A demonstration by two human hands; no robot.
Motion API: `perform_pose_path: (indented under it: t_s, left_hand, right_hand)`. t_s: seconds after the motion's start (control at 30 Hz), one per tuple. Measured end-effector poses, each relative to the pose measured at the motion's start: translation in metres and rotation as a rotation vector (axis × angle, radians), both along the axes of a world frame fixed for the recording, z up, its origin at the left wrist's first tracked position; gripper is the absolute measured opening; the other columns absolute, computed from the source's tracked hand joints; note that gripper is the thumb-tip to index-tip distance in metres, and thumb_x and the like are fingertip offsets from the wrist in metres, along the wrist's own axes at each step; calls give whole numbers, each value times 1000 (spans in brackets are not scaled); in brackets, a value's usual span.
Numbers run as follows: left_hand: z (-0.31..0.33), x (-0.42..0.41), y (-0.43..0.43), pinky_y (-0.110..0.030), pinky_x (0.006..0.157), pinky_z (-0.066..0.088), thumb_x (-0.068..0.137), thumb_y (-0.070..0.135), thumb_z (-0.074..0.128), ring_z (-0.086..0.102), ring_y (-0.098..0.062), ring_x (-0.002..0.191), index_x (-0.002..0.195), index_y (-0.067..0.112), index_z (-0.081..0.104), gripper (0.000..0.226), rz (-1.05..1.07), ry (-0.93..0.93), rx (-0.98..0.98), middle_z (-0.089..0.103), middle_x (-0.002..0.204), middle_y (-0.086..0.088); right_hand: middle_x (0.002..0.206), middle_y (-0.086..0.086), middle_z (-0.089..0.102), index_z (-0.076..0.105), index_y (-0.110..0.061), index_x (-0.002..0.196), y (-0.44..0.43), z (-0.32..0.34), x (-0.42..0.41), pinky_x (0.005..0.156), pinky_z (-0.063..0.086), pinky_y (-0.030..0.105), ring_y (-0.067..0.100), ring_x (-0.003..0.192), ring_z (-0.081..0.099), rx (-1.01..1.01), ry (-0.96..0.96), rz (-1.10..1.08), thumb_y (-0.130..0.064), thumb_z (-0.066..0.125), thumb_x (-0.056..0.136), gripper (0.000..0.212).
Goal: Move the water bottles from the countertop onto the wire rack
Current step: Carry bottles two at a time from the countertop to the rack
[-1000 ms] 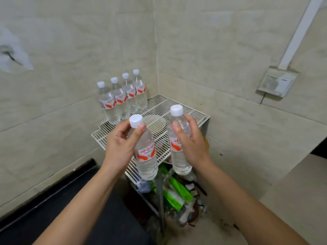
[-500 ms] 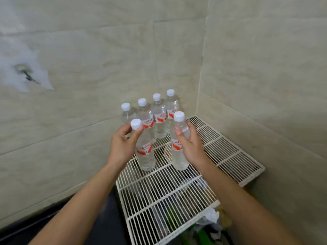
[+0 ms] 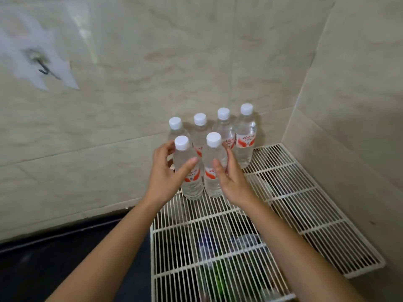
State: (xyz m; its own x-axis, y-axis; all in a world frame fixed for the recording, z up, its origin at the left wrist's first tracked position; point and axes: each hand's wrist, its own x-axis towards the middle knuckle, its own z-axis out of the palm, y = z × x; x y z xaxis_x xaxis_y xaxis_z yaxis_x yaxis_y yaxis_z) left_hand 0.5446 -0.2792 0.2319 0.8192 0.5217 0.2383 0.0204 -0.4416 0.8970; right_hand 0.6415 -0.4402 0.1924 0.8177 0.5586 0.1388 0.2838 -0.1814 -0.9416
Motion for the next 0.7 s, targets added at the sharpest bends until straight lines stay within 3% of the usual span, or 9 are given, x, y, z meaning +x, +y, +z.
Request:
perform_pose_path:
  t_s: [0.07, 0.13, 0.23, 0.37, 0.5, 0.6, 0.7]
  left_hand:
    - [-19, -7, 1, -28, 104, 46, 64, 54, 87, 51, -4, 127, 140, 31, 40, 93, -13, 94, 20, 48, 138, 9]
    - [-40, -10, -2, -35, 104, 49, 64, 41, 91, 55, -5, 122, 138, 30, 40, 90, -47, 219, 23, 55, 135, 9]
    - [-65, -14, -8, -45, 106, 49, 79, 28, 83, 57, -9, 123, 142, 24, 43, 74, -55, 295, -12, 60, 137, 6]
    - [-75, -14, -6, -42, 107, 49, 88, 18, 74, 56, -6, 125, 145, 24, 43, 65, -11, 245, -72, 61, 136, 8]
    - [-74, -4, -5, -22, 96, 44, 89, 19, 74, 53, -7, 123, 145, 22, 43, 64, 43, 275, -24, 60, 139, 4]
    - [-76, 1, -8, -25, 97, 42, 89, 20, 73, 53, -18, 131, 147, 20, 41, 66, 87, 305, -30, 58, 142, 1]
    - [-72, 2, -8, -37, 108, 45, 89, 24, 74, 50, -19, 136, 149, 23, 38, 71, 81, 302, -5, 55, 146, 3]
  right_hand:
    - [159, -20, 31, 11, -47, 156, -12, -17, -1, 115, 38, 39, 0, 141, 39, -81, 32, 44, -79, 52, 85, 88]
    - [158, -17, 37, 14, -43, 157, -23, -35, -2, 115, 40, 46, 7, 141, 42, -217, 36, 61, -69, 68, 82, 95]
    - [148, -12, 54, 35, -37, 153, -26, -51, -4, 111, 47, 46, 8, 132, 54, -302, -7, 33, -47, 71, 91, 73]
    - [144, -9, 58, 41, -35, 151, -14, -53, -7, 108, 48, 41, 11, 128, 57, -327, -54, 24, -41, 65, 96, 61]
    - [147, -9, 55, 32, -41, 153, -3, -60, 1, 108, 48, 49, 17, 132, 55, -351, -52, 19, -44, 61, 97, 63]
    - [150, -8, 52, 26, -42, 155, 1, -60, 8, 111, 45, 50, 20, 136, 52, -373, -50, 25, -39, 61, 99, 66]
    - [161, -5, 38, 12, -37, 160, 0, -66, 13, 117, 38, 50, 23, 145, 42, -365, -78, 52, -39, 61, 99, 78]
